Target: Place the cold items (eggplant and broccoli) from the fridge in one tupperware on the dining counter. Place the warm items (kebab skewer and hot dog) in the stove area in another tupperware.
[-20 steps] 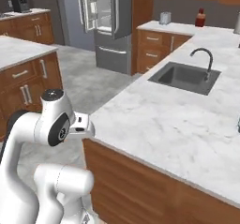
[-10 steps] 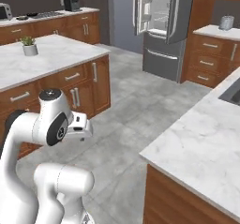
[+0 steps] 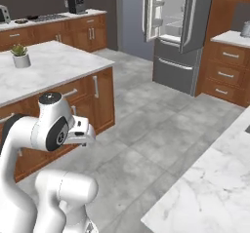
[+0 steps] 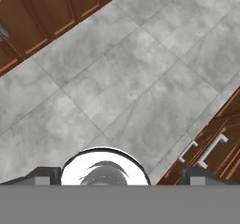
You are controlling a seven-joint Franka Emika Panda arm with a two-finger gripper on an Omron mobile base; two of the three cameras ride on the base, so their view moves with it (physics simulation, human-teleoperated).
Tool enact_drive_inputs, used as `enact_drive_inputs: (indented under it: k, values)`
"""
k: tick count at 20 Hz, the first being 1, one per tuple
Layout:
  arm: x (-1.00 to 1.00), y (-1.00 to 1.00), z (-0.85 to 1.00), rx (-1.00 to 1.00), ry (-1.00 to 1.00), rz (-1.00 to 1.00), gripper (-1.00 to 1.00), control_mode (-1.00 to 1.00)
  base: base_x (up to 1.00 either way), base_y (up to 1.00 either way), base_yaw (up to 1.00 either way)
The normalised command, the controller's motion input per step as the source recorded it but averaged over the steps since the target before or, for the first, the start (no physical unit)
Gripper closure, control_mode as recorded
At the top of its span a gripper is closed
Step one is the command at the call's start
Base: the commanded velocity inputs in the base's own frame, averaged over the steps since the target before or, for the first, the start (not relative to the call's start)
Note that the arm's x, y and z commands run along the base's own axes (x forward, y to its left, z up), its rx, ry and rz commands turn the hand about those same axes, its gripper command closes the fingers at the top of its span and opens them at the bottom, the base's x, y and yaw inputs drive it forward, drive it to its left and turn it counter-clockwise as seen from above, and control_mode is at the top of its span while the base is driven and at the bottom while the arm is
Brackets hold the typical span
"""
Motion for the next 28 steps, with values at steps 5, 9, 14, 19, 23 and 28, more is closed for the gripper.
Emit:
enact_drive_inputs:
  k: [5, 9, 14, 19, 23, 28]
  values:
    - [0.00, 0.00, 0.00, 0.00, 0.00, 0.00, -1.00, 1.00, 1.00, -0.55, 0.05]
    - [0.00, 0.00, 0.00, 0.00, 0.00, 0.00, -1.00, 1.00, 1.00, -0.14, -0.06]
    - [0.00, 0.00, 0.00, 0.00, 0.00, 0.00, -1.00, 1.00, 1.00, 0.39, -0.35]
    - [0.00, 0.00, 0.00, 0.00, 0.00, 0.00, -1.00, 1.00, 1.00, 0.63, -0.65]
    - [0.00, 0.00, 0.00, 0.00, 0.00, 0.00, -1.00, 1.00, 1.00, 0.61, -0.64]
    - [0.00, 0.00, 0.00, 0.00, 0.00, 0.00, -1.00, 1.00, 1.00, 0.24, -0.18]
